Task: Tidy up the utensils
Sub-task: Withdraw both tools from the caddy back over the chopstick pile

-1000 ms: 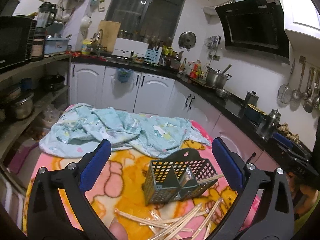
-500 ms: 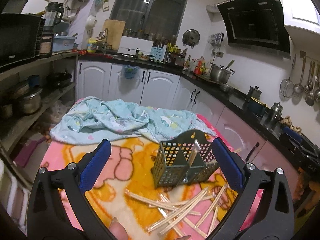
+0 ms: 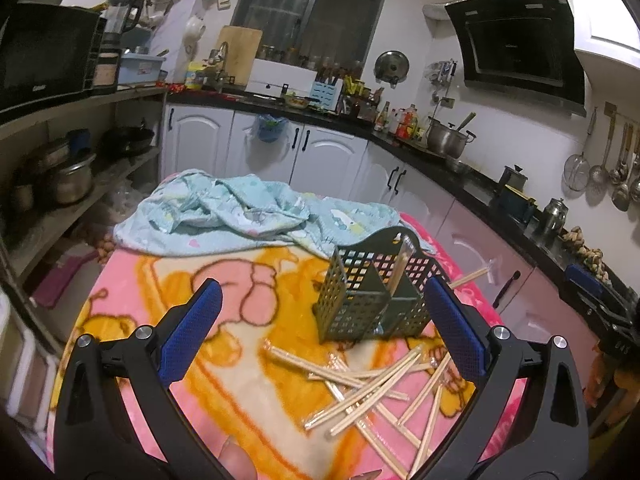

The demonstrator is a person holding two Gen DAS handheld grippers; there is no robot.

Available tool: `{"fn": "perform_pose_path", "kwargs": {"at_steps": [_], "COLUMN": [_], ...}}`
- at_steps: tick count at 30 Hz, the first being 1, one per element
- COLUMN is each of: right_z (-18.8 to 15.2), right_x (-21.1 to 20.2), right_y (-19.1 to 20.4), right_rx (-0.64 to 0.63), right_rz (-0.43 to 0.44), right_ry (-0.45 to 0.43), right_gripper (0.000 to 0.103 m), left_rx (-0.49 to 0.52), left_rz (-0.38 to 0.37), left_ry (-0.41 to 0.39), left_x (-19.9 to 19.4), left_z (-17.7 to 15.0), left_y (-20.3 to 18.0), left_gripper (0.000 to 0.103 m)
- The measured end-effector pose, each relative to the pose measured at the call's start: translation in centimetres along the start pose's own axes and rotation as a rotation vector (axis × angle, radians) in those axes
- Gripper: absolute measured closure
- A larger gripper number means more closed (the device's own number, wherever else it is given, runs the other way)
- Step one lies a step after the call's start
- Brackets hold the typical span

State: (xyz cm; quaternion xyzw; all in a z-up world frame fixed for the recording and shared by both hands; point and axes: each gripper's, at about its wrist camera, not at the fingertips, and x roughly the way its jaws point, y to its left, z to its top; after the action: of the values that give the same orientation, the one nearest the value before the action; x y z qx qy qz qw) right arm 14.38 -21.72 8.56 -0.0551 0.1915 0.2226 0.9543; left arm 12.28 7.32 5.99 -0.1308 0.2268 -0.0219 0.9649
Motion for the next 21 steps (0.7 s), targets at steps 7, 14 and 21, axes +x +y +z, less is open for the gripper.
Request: {"fn": "perform_pose_path", "kwargs": {"at_steps": [7,14,21], "right_z": [-1.8,-3.8,-5.8], "right_x": [0.0,0.4,1.0], "right_y": [0.7,1.0,0.5], "right_rx": [-0.006,-0.003,0.01], "right_rz": [0.008,0.006,-0.005], "right_ry": [0.041,0.096,0.148], "right_gripper": [0.024,0.024,0.024], "left_rx": [-0.018,-0.021,-0.016], "left_rz": [0.02,0.028,0.02], "left_ry": [0.042,0.091,0.156], "left_x": [0.0,0.4,1.4], "left_z": [-1.8,-3.7,-5.7], "left_y": [1.0,1.4,1.6], "left_gripper": [0.01,0.01,0.01]}}
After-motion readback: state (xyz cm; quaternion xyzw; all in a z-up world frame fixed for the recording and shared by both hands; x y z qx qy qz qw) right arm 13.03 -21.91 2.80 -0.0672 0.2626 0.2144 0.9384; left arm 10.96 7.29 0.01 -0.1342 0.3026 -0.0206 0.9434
